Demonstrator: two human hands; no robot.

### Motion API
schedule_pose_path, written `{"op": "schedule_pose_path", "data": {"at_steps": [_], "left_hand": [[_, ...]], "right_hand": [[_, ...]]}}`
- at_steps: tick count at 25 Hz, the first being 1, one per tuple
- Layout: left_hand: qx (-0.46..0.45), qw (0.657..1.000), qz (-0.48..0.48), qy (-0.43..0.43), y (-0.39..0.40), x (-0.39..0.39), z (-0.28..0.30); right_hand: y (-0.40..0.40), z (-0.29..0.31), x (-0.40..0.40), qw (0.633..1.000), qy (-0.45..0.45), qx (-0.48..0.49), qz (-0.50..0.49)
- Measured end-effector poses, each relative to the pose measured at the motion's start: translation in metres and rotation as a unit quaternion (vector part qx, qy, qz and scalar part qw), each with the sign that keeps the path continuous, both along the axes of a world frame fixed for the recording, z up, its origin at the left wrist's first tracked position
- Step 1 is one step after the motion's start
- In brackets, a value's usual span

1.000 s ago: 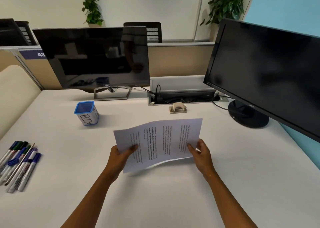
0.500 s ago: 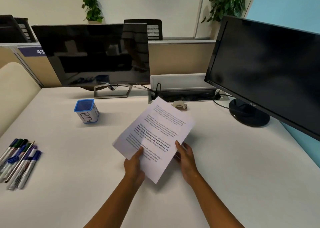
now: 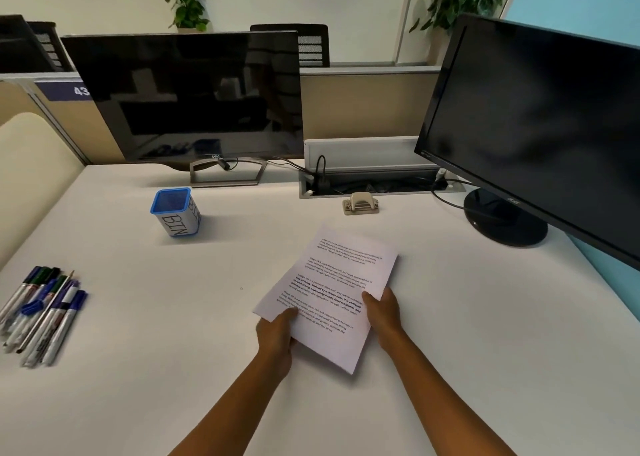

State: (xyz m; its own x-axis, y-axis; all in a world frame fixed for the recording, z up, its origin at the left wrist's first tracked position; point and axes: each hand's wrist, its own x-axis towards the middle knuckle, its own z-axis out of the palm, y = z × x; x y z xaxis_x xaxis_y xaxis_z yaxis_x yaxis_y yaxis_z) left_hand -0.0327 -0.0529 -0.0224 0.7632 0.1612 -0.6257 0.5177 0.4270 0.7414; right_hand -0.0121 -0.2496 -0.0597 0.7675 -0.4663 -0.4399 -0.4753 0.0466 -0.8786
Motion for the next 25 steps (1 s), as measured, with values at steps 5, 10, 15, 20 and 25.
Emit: {"op": "schedule_pose_path", "data": {"at_steps": [5, 10, 15, 20, 25], "left_hand": [[0.118, 0.993, 0.022, -0.004, 0.027, 0.029, -0.010], [0.184, 0.982, 0.011, -0.041, 0.025, 0.054, -0.008], [0.236, 0.966, -0.056, -0.092, -0.002, 0.083, -0.004], [0.314, 0.915, -0.158, -0.198, -0.044, 0.122, 0.010], [0.335, 0.874, -0.269, -0.228, -0.098, 0.176, 0.018]], "right_hand": [[-0.033, 0.012, -0.001, 0.997, -0.004, -0.075, -0.015], [-0.061, 0.017, 0.000, 0.981, -0.040, -0.162, 0.102], [-0.070, 0.011, -0.004, 0.966, -0.101, -0.193, 0.136], [-0.072, 0.005, -0.005, 0.963, -0.128, -0.189, 0.140], [-0.076, 0.002, -0.004, 0.962, -0.136, -0.187, 0.147]]}}
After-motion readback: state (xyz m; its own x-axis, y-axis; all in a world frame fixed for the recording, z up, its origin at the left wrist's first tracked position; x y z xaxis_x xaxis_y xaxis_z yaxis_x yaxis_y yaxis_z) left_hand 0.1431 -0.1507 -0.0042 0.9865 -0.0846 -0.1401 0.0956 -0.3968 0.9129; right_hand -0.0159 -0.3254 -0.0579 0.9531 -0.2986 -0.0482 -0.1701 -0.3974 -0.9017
